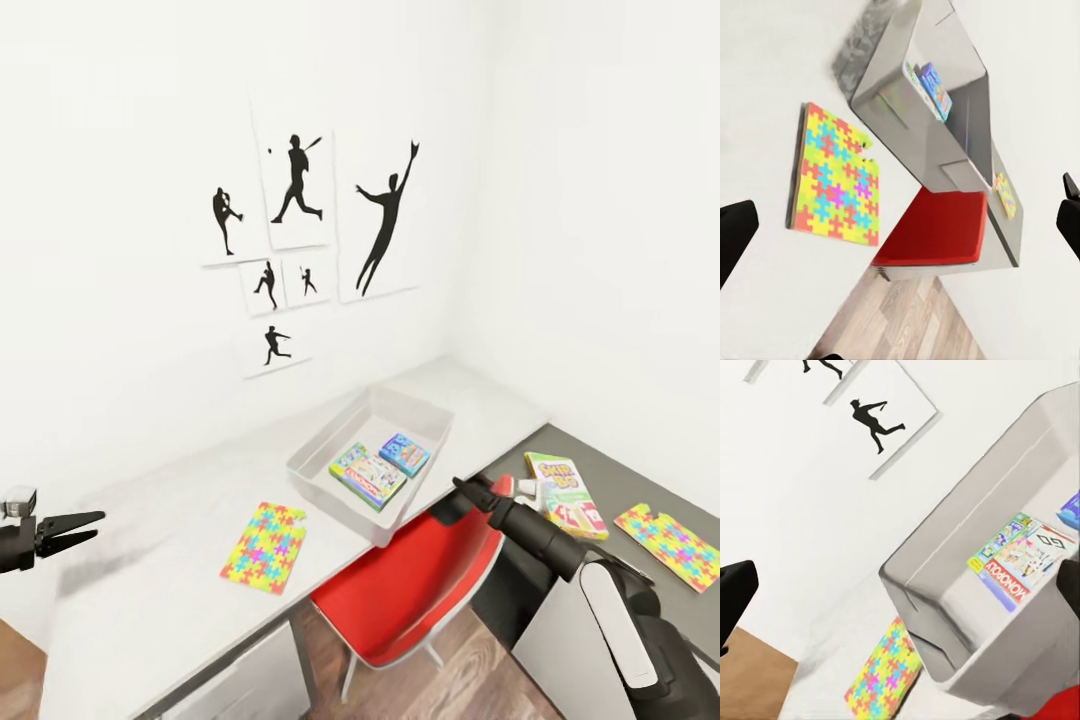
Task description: Put all the toys in the child's room - the three board games (two on the bed and one on the table), the two jigsaw puzzles on the table, and the tennis ball on the table - inside the toy box on the table in the child's room.
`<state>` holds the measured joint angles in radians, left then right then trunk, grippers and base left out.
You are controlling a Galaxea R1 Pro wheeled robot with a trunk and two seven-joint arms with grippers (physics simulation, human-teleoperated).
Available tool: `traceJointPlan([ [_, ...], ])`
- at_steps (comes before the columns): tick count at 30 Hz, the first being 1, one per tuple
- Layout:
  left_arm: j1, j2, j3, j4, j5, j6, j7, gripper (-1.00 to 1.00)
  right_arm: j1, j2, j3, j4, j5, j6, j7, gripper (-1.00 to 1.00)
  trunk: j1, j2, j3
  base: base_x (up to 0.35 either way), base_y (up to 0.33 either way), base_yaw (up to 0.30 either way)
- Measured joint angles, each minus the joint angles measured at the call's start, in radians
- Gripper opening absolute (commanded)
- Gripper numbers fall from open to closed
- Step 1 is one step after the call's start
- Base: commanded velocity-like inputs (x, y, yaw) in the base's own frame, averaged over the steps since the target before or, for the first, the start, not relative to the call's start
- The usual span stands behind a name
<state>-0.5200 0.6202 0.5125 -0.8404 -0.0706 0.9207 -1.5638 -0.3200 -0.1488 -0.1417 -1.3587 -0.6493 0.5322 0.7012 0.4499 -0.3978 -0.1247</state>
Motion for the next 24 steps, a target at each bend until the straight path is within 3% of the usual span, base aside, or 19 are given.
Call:
traceJointPlan([
  [8,0.000,0.001,0.000,0.000,-0.001,0.000,0.000,1.00,0.000,0.000,0.000,0.000,0.008,0.000,-0.001,1.00,0.000,0.000,0.004,-0.304,0.038,0.223],
  [16,0.000,0.000,-0.001,0.000,-0.001,0.000,0.000,1.00,0.000,0.000,0.000,0.000,0.007,0.000,-0.001,1.00,0.000,0.000,0.005,-0.243,0.183,0.033],
  [24,0.000,0.001,0.000,0.000,-0.002,0.000,0.000,1.00,0.000,0.001,0.000,0.000,0.008,-0.001,-0.003,1.00,0.000,0.000,0.005,-0.077,0.267,0.002],
])
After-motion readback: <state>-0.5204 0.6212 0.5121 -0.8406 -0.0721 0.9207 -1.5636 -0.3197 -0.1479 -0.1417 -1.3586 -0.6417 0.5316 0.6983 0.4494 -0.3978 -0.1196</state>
